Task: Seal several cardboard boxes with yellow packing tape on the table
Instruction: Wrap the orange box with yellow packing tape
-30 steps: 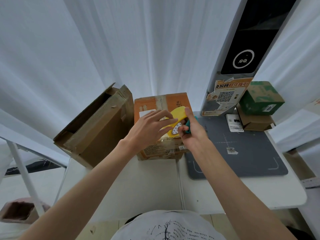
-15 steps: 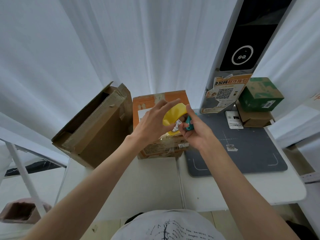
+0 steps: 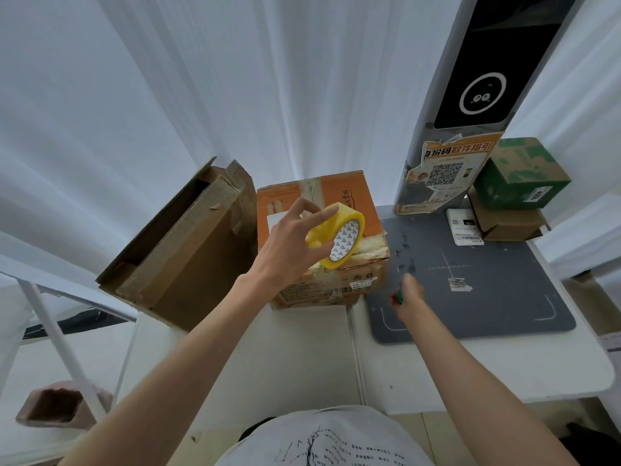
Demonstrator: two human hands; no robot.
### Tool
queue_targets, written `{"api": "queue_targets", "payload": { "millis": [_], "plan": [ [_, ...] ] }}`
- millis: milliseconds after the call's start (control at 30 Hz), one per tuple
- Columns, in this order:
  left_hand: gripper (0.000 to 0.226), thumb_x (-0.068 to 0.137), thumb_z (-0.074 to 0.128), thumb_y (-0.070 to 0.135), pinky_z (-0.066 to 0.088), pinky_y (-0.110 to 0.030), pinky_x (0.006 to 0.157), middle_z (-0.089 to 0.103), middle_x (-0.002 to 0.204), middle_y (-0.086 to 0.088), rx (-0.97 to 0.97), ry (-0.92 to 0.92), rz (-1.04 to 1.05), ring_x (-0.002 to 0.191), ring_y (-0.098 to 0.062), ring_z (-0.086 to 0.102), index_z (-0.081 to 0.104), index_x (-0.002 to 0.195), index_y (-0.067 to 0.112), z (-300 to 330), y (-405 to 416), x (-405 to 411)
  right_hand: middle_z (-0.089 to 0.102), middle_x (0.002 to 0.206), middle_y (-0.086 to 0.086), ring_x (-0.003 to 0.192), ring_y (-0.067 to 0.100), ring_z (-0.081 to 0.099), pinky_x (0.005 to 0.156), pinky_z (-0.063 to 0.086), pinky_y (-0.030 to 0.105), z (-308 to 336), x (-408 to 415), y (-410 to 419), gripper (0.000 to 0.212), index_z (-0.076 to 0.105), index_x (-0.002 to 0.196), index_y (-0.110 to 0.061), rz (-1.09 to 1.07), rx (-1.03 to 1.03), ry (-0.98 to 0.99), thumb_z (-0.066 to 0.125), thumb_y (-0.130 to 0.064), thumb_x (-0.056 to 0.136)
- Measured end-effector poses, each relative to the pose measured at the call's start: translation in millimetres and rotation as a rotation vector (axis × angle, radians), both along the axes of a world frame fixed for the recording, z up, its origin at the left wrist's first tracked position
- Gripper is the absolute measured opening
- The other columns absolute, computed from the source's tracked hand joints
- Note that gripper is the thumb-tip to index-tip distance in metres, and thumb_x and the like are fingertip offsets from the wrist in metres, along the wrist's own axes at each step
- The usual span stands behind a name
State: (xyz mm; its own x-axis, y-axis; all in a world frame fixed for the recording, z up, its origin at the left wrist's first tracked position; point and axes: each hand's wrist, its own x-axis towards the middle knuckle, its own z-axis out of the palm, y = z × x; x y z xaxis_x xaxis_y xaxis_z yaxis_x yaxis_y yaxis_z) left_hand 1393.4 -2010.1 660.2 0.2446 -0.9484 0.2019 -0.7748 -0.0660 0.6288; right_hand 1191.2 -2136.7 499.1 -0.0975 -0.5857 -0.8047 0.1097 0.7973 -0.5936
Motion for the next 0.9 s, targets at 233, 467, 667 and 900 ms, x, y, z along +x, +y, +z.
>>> {"api": "queue_targets", "payload": {
  "millis": [233,467,667,900],
  "plan": [
    [0.042,0.091,0.075,0.027,0.061,-0.037,0.086,0.053,0.140,0.003,-0.084,0.038,0.013,0.099,-0.014,0.063,0.068,0.132,0.024,-2.2,-1.1,-1.2,0.053,0.094,0.017,0.063,0.019,0.048,0.029,0.042,0.020,-67.9,-14.4,5.3,0.018,0.047,0.114,-0.005,0.047,0.094,0.073,0.048,0.007,0.100],
    [0.035,0.087,0.078,0.023,0.062,-0.038,0.083,0.065,0.131,0.001,-0.185,0.064,0.033,0.106,-0.013,0.067,0.075,0.121,0.016,-4.7,-3.7,-2.2,0.064,0.123,0.018,0.099,0.031,0.064,0.053,0.050,0.030,-124.1,-31.0,1.7,0.043,0.056,0.133,0.006,0.041,0.109,0.208,0.067,-0.004,0.092],
    [0.029,0.084,0.082,0.024,0.061,-0.032,0.077,0.071,0.118,0.007,-0.236,0.147,0.114,0.101,-0.006,0.067,0.079,0.112,0.017,-2.3,-9.4,-0.1,0.057,0.123,0.018,0.111,0.034,0.061,0.093,0.052,0.043,-11.1,-0.3,8.8,0.031,0.055,0.122,-0.007,-0.159,-0.487,0.397,0.055,-0.002,0.092],
    [0.025,0.084,0.082,0.034,0.062,-0.032,0.075,0.075,0.109,0.013,-0.228,0.242,0.302,0.083,-0.007,0.072,0.080,0.108,0.024,27.8,-26.2,9.3,0.059,0.121,0.004,0.120,0.020,0.048,0.110,0.031,0.031,108.9,61.8,50.0,0.045,0.062,0.116,-0.010,0.827,-1.630,0.356,0.064,-0.043,0.085]
  ]
}}
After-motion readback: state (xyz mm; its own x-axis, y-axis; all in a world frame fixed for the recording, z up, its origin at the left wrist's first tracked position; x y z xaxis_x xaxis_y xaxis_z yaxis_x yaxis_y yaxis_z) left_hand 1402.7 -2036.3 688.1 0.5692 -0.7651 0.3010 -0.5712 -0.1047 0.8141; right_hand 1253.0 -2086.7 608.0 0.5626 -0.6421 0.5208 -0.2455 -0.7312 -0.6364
